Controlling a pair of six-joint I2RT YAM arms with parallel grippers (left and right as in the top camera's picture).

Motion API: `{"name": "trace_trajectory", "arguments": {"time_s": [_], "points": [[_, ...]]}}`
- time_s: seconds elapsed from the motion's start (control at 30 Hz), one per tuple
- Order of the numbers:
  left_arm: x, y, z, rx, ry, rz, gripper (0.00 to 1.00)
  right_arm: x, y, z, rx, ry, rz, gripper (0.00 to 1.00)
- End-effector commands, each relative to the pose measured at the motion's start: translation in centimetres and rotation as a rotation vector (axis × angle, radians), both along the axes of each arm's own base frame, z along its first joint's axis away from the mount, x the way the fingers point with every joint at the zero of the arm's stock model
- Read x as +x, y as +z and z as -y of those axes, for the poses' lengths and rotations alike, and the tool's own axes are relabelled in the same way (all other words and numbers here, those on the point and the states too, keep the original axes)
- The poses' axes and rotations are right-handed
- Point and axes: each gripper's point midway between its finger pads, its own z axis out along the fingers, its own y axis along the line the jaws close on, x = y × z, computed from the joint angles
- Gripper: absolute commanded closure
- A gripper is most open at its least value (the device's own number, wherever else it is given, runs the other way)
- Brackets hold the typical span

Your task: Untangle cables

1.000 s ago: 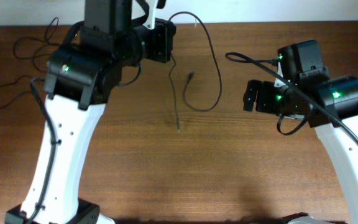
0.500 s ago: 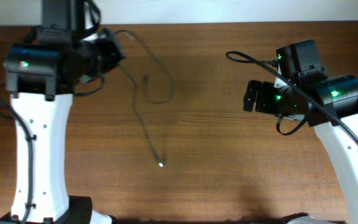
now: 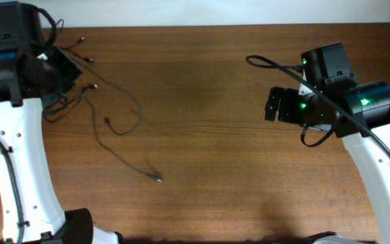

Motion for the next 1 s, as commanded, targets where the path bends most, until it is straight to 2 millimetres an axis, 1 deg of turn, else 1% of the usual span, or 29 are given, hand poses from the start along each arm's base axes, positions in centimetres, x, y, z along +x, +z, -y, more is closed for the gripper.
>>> {"name": "trace_trajectory", "arguments": {"time_s": [0.0, 0.13, 0.17, 0.2, 0.27, 0.33, 0.43, 0.5, 0.57, 0.63, 0.67, 0.73, 0.87, 0.93, 0.97], "points": [[0.8, -0.4, -1.9, 0.106, -0.089, -0.033, 1.0, 0.2, 0.2, 0.0, -0.002, -0.007, 0.006, 0.01], [2.3, -1.6, -0.9, 0.032, -0.25, -0.033, 1.0, 0.1, 0.2, 0.0, -0.004, -0.007, 0.002, 0.01], [2.5, -1.9, -0.9, 0.026, -0.281, -0.039, 1.0, 0.1, 0.2, 0.0, -0.004, -0.007, 0.002, 0.01], [2.6, -2.4, -1.3, 0.018, -0.286, -0.052, 1.0, 0.1, 0.2, 0.0, -0.004, -0.007, 0.002, 0.01], [2.5, -3.3, -2.6, 0.001, -0.252, -0.079, 1.0, 0.1, 0.2, 0.0, -0.004, -0.007, 0.003, 0.01], [2.3, -4.1, -4.4, -0.019, -0.206, -0.098, 1.0, 0.1, 0.2, 0.0, -0.004, -0.007, 0.003, 0.01], [2.3, -5.1, -6.1, -0.071, -0.173, -0.101, 1.0, 0.1, 0.2, 0.0, -0.005, -0.007, 0.003, 0.01], [2.7, -5.4, -6.6, -0.102, -0.239, -0.072, 1.0, 0.1, 0.2, 0.0, -0.004, -0.007, 0.003, 0.01], [3.1, -5.7, -7.0, -0.168, -0.35, 0.003, 1.0, 0.1, 0.2, 0.0, -0.004, -0.007, 0.003, 0.01], [2.9, -6.3, -8.0, -0.204, -0.362, 0.028, 1.0, 0.1, 0.2, 0.0, -0.005, -0.006, 0.004, 0.01], [2.5, -7.1, -9.2, -0.214, -0.336, 0.023, 1.0, 0.1, 0.2, 0.0, -0.004, -0.005, 0.006, 0.01], [1.8, -8.5, -10.8, -0.236, -0.291, 0.014, 1.0, 0.2, 0.3, 0.0, -0.004, -0.004, 0.011, 0.02], [1.2, -11.0, -13.0, -0.276, -0.255, 0.036, 1.0, 0.3, 0.3, 0.0, -0.004, -0.002, 0.014, 0.01], [0.7, -12.7, -14.6, -0.283, -0.218, 0.046, 1.0, 0.3, 0.3, 0.0, -0.012, 0.016, 0.017, 0.01], [0.1, -14.5, -16.3, -0.281, -0.178, 0.054, 1.0, 0.3, 0.3, 0.0, -0.014, 0.02, 0.017, 0.01]]}}
